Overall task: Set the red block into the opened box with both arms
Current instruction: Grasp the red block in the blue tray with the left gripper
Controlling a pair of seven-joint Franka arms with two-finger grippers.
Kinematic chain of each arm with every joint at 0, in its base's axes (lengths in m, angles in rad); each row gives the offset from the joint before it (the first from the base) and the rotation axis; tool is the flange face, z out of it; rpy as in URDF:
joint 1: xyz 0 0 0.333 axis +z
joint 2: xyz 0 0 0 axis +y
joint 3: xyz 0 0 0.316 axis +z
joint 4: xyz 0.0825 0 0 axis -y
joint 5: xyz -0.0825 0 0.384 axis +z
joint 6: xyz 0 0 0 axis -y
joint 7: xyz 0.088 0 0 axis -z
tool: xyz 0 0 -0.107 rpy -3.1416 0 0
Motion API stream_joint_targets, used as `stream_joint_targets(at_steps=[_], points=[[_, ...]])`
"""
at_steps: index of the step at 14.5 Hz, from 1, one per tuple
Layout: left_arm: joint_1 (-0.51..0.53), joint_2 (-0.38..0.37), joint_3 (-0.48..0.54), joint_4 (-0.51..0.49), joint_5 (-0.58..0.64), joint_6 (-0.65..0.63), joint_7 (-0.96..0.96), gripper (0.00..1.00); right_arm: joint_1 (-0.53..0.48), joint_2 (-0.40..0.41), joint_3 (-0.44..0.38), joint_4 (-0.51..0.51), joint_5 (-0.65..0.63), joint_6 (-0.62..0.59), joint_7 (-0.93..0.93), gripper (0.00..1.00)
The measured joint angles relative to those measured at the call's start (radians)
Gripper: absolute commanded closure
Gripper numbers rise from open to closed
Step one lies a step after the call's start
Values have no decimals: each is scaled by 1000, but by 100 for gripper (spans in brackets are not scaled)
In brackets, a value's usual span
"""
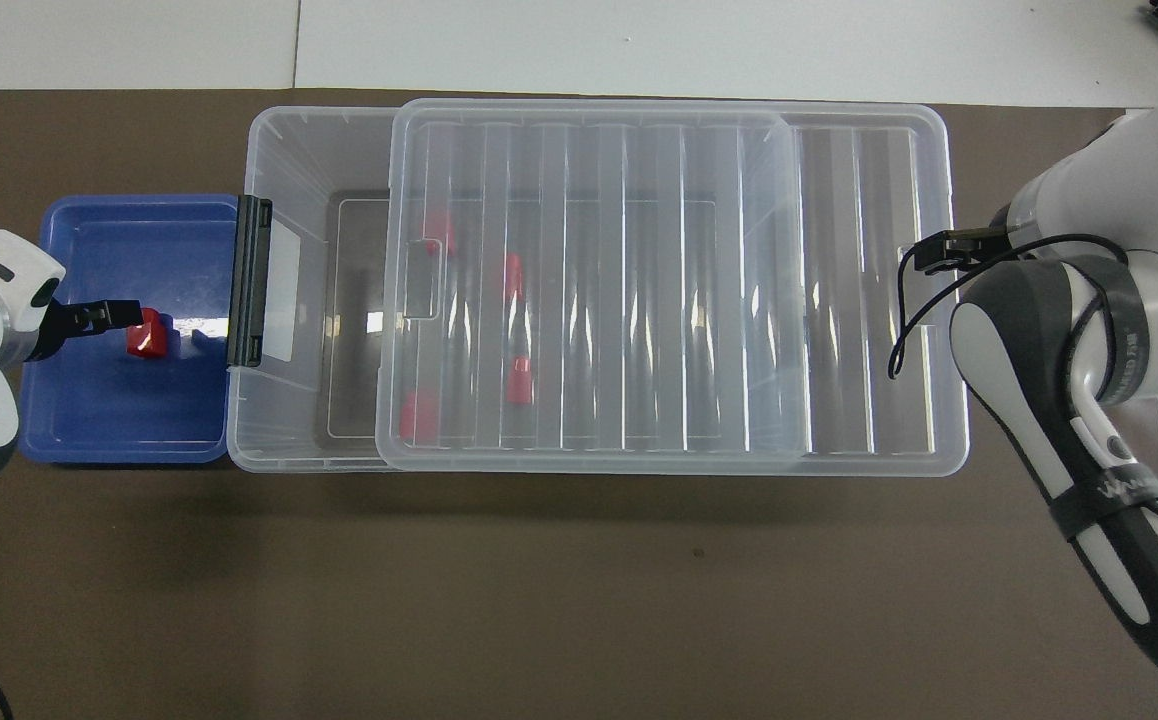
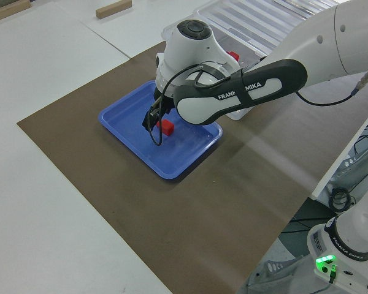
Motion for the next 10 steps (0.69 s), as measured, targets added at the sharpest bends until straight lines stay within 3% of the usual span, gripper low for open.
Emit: stream_joint_targets(at_steps=[10], points=[[-31, 29, -5, -3, 0, 22, -20, 0, -15, -3, -1, 8, -47, -37, -6, 0]])
